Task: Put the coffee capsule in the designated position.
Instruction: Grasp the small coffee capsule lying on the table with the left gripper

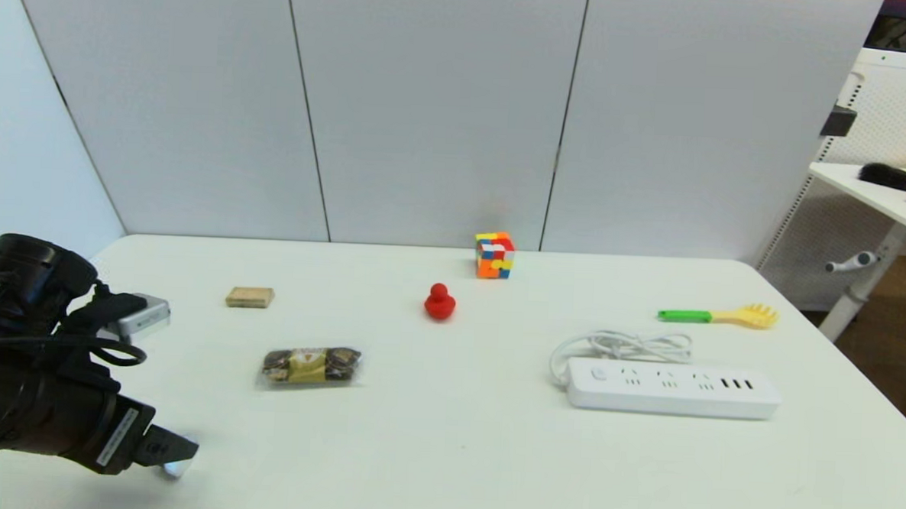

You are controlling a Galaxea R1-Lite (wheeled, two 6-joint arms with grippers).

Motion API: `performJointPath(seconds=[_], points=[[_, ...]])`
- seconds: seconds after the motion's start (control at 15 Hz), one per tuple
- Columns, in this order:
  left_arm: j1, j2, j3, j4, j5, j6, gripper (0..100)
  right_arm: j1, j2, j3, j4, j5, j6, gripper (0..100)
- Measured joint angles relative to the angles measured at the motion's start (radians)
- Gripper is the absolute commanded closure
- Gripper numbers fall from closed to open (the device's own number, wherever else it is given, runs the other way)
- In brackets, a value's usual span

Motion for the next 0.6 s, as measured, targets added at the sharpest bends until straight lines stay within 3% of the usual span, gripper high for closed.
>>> performJointPath(seconds=[0.6], points=[[-0.116,0.054,0.003,-0.002,0.083,-0.166,0,0.000,0.000,0.000,0.000,0.000,0.000,0]])
